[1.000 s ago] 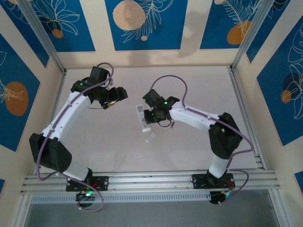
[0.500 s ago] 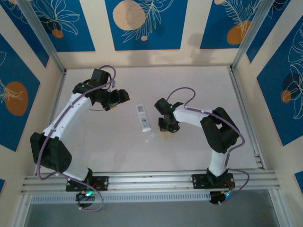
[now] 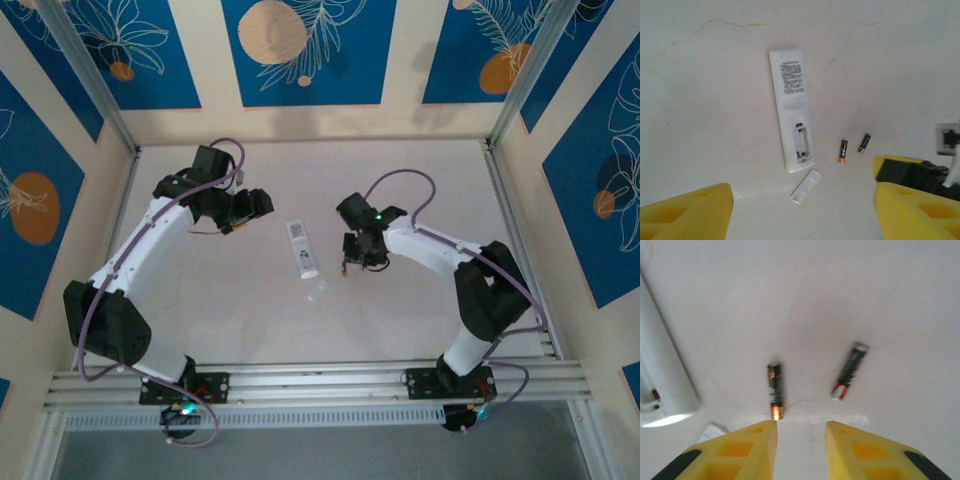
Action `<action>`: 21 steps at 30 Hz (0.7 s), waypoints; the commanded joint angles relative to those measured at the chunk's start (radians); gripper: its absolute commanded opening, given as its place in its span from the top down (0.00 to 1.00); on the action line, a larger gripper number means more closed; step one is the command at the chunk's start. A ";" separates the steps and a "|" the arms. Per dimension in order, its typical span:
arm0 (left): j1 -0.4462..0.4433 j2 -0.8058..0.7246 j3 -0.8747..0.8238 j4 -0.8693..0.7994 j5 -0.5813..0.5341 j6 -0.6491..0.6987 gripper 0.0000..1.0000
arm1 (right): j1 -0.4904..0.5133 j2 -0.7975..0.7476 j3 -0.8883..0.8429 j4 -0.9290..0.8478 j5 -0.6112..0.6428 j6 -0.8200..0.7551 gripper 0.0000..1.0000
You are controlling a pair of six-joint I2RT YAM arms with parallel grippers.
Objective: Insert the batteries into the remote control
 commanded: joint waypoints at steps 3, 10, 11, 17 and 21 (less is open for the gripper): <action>-0.004 -0.016 -0.003 0.008 0.022 0.022 0.26 | -0.082 0.073 0.008 -0.031 -0.007 0.031 0.68; -0.004 -0.014 -0.002 -0.005 0.007 0.030 0.26 | -0.095 0.200 0.063 -0.001 -0.065 0.028 0.70; -0.004 -0.014 -0.003 -0.006 0.005 0.032 0.26 | -0.094 0.209 0.062 0.010 -0.079 0.028 0.72; -0.004 -0.009 -0.003 -0.003 0.006 0.030 0.26 | -0.093 0.237 0.050 0.013 -0.080 0.042 0.81; -0.004 -0.007 0.000 -0.002 0.004 0.030 0.26 | -0.092 0.207 0.036 0.020 -0.089 0.033 0.85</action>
